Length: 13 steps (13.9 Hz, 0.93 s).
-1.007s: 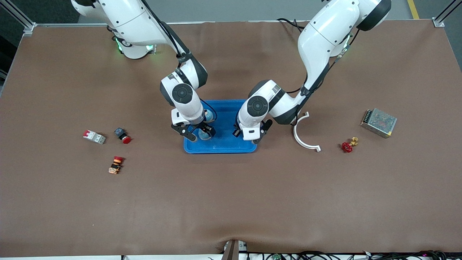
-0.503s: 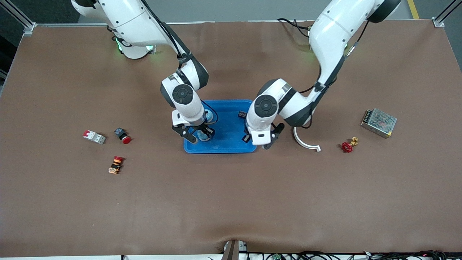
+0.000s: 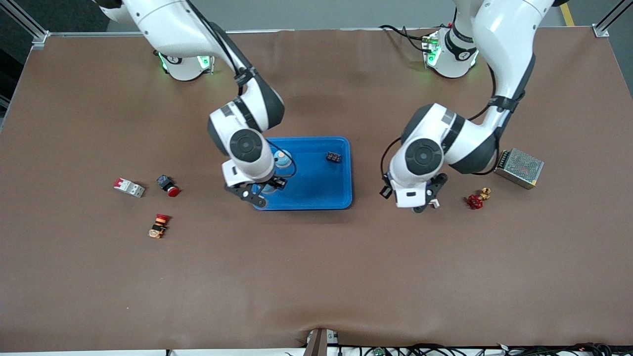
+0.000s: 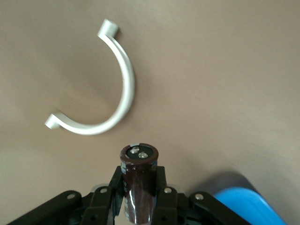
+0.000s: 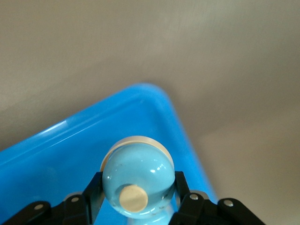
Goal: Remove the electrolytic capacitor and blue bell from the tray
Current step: 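Carry the capacitor beside the white clip while the right gripper carries the bell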
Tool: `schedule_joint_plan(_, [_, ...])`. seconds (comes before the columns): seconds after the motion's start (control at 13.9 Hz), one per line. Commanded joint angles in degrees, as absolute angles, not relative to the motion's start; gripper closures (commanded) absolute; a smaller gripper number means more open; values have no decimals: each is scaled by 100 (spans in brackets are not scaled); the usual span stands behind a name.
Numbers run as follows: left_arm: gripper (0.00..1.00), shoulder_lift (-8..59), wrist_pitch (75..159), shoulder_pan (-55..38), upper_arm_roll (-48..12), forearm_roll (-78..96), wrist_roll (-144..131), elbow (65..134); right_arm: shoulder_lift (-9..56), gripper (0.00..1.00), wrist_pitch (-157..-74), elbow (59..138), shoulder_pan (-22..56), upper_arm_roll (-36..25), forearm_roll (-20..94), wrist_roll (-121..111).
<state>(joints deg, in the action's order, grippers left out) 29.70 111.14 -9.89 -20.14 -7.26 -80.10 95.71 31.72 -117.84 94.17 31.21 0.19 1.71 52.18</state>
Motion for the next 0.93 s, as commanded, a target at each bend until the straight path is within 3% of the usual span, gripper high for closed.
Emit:
schedule_joint_plan(0.0, [100, 2532, 11109, -459, -2101, -721, -7254, 10334, 2962, 100, -11453, 9457, 2271, 97, 141, 3435])
schedule_joint_plan(0.29, [100, 2487, 11241, 157, -2101, -843, -6532, 10853, 2909, 100, -11452, 9457, 970, 97, 132, 990])
schedule_joint_plan(0.58, [100, 2479, 12118, 448, -2092, -1361, -6381, 11679, 2962, 100, -11592, 9527, -33, 97, 97, -787])
schedule_joint_plan(0.86, [100, 2531, 12707, 756, -2101, -1529, -6390, 12023, 3049, 100, -12084, 9694, -763, 97, 35, -2150])
